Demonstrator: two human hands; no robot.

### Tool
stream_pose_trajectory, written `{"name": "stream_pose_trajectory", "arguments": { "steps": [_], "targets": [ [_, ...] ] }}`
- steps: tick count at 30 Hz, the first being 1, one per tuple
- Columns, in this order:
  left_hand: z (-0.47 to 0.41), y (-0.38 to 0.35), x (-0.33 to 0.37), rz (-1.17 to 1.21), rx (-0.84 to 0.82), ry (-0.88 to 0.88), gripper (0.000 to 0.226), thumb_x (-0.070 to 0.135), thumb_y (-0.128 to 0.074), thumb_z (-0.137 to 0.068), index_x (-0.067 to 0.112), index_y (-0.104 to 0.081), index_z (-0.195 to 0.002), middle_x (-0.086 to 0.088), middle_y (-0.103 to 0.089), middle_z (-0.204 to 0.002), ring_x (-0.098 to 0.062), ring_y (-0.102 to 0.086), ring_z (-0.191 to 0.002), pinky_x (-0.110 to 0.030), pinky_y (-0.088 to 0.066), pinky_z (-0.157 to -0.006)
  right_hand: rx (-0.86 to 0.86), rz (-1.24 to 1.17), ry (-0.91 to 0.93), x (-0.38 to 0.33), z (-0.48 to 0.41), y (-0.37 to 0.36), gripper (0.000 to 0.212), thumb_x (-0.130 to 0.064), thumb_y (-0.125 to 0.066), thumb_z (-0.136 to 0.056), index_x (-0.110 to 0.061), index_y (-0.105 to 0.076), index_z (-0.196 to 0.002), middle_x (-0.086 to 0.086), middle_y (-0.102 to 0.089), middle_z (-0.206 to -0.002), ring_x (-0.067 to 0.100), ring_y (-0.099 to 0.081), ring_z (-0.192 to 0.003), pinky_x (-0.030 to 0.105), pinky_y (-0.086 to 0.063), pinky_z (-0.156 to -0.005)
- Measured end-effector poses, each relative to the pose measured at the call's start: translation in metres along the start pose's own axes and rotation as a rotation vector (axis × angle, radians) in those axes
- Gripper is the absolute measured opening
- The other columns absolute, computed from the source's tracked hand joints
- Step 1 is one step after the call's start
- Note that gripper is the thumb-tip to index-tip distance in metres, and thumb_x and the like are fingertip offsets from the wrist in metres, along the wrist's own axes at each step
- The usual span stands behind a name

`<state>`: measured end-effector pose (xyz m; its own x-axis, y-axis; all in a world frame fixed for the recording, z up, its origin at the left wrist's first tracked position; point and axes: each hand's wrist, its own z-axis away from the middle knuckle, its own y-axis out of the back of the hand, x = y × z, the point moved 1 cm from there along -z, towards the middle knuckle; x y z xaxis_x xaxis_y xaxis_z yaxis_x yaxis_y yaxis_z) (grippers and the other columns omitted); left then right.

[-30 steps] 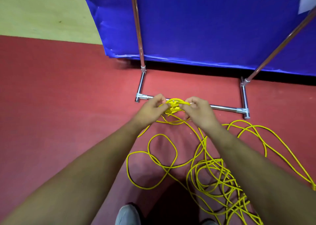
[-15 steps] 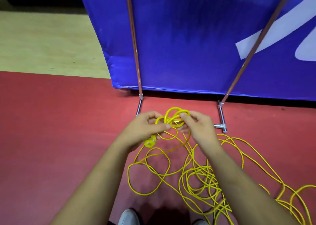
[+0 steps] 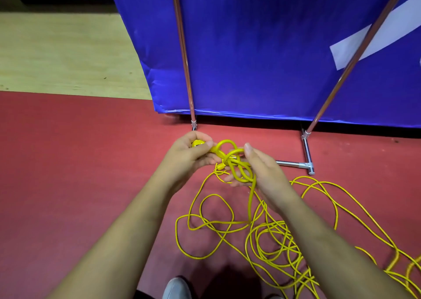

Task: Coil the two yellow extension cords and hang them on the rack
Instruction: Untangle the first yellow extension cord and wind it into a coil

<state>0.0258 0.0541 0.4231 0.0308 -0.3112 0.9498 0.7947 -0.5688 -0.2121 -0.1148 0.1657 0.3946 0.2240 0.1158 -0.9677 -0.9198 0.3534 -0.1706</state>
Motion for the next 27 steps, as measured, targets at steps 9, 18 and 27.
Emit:
{"name": "stream_pose_trajectory", "arguments": {
  "steps": [9, 18, 27],
  "targets": [
    [-0.011, 0.002, -0.005, 0.141, 0.131, -0.153, 0.026, 0.0, -0.051, -0.094, -0.001, -0.048, -0.12, -0.016, -0.064, -0.096, -0.019, -0.069, -0.081, -0.027, -0.057, -0.078, -0.031, -0.17, -0.022, 0.009, -0.014, 0.0, 0.028, -0.025, -0.058, -0.084, -0.009, -0.064, -0.106, 0.018, -0.069, -0.1, 0.034, -0.067, -0.095, 0.044, -0.048, -0.081],
    [0.001, 0.0, -0.005, -0.032, -0.005, -0.057, 0.055, -0.004, -0.062, -0.085, 0.021, -0.052, -0.133, -0.011, -0.065, -0.085, -0.017, -0.067, -0.073, -0.035, -0.058, -0.071, 0.011, 0.358, 0.293, 0.007, -0.009, -0.017, 0.023, -0.014, -0.074, -0.077, -0.018, -0.065, -0.098, 0.002, -0.068, -0.097, 0.013, -0.063, -0.09, 0.027, -0.05, -0.08],
    [0.007, 0.004, -0.008, -0.423, -0.306, -0.063, 0.061, -0.016, -0.061, -0.079, 0.02, -0.056, -0.128, 0.008, -0.068, -0.076, -0.01, -0.063, -0.067, -0.023, -0.052, -0.068, 0.007, 0.178, 0.199, -0.005, -0.012, -0.014, 0.029, -0.011, -0.056, -0.095, -0.012, -0.059, -0.124, -0.009, -0.063, -0.075, -0.001, -0.056, -0.066, 0.014, -0.044, -0.062]
  ]
}}
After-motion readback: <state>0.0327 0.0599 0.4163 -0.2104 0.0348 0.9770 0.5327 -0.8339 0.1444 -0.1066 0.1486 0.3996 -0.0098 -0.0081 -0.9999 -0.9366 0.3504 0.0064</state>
